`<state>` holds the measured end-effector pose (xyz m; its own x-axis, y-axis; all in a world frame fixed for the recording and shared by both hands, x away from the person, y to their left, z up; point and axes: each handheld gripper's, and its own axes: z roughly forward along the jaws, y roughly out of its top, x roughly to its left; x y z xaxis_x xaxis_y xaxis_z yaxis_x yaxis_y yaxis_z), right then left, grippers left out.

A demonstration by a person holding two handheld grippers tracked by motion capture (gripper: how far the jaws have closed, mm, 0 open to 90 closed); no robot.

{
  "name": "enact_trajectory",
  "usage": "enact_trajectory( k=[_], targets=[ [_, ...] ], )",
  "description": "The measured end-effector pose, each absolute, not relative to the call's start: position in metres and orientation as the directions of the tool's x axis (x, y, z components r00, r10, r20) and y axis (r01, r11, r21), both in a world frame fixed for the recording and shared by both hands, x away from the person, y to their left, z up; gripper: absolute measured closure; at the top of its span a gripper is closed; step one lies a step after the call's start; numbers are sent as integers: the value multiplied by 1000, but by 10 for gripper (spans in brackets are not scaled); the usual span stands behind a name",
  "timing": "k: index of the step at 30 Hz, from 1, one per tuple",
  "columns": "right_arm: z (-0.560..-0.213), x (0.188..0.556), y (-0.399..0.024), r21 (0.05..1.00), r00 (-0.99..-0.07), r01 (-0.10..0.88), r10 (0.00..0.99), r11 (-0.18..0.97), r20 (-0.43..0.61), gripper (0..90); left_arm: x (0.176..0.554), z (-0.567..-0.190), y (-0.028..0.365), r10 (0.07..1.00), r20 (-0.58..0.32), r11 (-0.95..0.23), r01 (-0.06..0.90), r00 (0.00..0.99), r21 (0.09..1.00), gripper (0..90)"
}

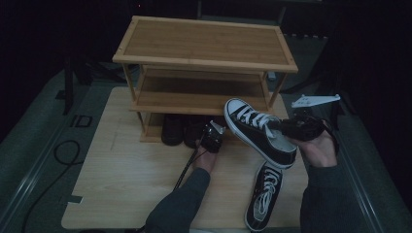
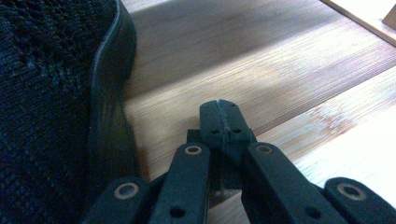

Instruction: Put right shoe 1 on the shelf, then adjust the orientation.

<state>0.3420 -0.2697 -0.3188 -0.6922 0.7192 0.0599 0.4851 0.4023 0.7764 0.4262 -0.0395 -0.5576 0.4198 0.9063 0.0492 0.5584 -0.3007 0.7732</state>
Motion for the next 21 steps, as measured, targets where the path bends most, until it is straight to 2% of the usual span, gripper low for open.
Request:
enact_trajectory(
  k=[21],
  targets=[
    [-324, 374, -250, 784, -633, 507, 772, 359, 56, 880, 426, -558, -40, 907, 45, -297, 558, 419, 775, 900]
  ],
)
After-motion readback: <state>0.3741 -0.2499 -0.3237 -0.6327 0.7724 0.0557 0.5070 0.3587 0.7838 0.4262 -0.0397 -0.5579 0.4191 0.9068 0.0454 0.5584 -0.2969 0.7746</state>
